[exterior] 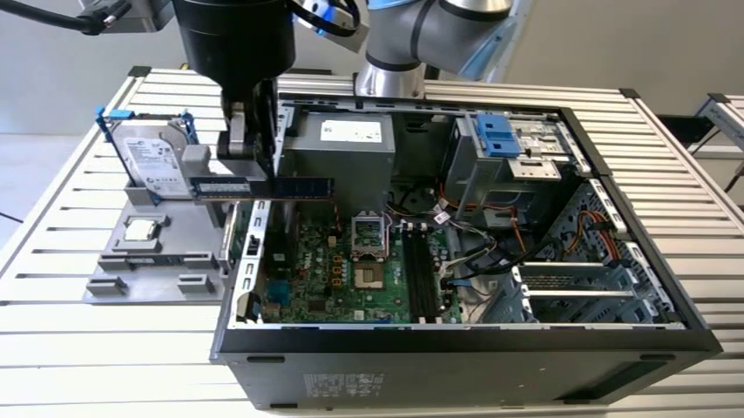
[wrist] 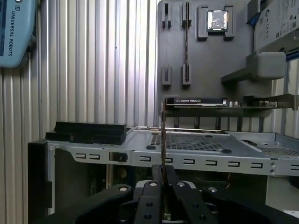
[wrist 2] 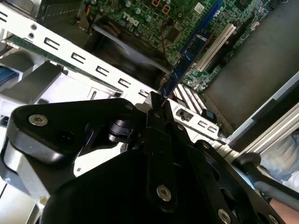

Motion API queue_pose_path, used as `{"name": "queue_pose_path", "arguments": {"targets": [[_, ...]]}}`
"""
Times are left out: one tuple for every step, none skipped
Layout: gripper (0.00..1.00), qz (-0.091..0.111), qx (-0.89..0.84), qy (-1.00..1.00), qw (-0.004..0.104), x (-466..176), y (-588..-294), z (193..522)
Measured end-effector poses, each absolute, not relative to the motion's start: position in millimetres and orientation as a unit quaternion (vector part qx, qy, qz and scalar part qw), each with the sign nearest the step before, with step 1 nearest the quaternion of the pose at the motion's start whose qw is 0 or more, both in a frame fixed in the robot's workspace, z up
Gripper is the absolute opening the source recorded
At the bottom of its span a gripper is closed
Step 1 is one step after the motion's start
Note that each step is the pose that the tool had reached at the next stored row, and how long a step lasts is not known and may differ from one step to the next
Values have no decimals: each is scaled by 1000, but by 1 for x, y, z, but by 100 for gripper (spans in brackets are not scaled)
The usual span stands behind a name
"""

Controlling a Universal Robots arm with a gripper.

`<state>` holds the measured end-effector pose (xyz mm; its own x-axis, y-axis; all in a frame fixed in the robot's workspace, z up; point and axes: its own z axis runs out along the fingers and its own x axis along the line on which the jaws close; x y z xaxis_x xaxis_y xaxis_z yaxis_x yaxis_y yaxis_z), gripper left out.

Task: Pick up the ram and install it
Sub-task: 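Pick up the ram and move it above insertion slot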

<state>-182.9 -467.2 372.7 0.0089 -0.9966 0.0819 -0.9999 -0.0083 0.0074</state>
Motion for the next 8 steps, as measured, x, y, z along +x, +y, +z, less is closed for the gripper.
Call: {"name": "queue_pose_path", "arguments": {"targets": [[0, 27, 710, -703, 32, -182, -467, 373], [0, 26, 710, -703, 31, -181, -467, 373], [0, 26, 710, -703, 31, -179, -467, 373], [0, 26, 710, -703, 32, -178, -467, 373], [0, 27, 710, -703, 32, -177, -467, 373], [0, 26, 710, -703, 31, -176, -467, 373], [0, 26, 710, -703, 32, -175, -467, 373], [0, 26, 710, -703, 31, -174, -467, 373]]}}
